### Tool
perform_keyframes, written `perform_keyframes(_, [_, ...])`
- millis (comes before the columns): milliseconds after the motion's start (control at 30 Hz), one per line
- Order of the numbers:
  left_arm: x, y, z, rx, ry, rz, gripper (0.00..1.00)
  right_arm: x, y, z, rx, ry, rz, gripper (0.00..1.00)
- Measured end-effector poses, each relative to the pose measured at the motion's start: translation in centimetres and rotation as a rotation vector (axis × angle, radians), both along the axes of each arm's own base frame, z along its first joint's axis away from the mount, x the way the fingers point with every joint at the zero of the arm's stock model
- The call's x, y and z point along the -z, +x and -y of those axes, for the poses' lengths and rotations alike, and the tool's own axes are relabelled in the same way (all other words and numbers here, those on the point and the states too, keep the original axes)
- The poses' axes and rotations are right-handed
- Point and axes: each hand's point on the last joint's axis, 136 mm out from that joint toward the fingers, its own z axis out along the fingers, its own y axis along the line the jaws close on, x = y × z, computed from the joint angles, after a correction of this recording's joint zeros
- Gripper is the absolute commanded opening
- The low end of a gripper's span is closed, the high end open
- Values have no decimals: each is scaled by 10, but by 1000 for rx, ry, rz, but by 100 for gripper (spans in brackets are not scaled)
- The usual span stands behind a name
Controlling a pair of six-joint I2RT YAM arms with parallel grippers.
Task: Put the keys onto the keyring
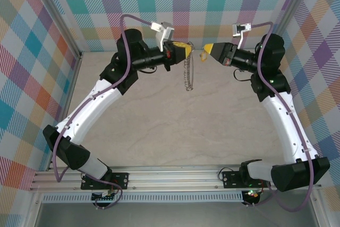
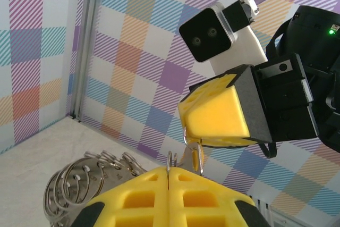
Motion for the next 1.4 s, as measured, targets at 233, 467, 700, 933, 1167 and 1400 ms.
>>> perform_keyframes(233, [3,3,4,-8,35,46,0,-1,1,3,31,-13,21,0])
perform_keyframes(467, [3,8,9,-6,56,51,0,-14,-8,-4,14,-18,64,0])
perform_keyframes(700, [4,10,11,-5,60,48,0,-26,-13,-14,-17,-23,110,0])
perform_keyframes(933, [5,10,12,0,65,41,0,-15,-6,-22,-33,-40,84,0])
perform_keyframes(1167, [5,10,12,6,65,39,0,-10,-3,-25,-36,-46,69,0])
perform_keyframes(1400, [5,9,13,12,64,38,0,-11,-3,-29,-43,-45,72,0])
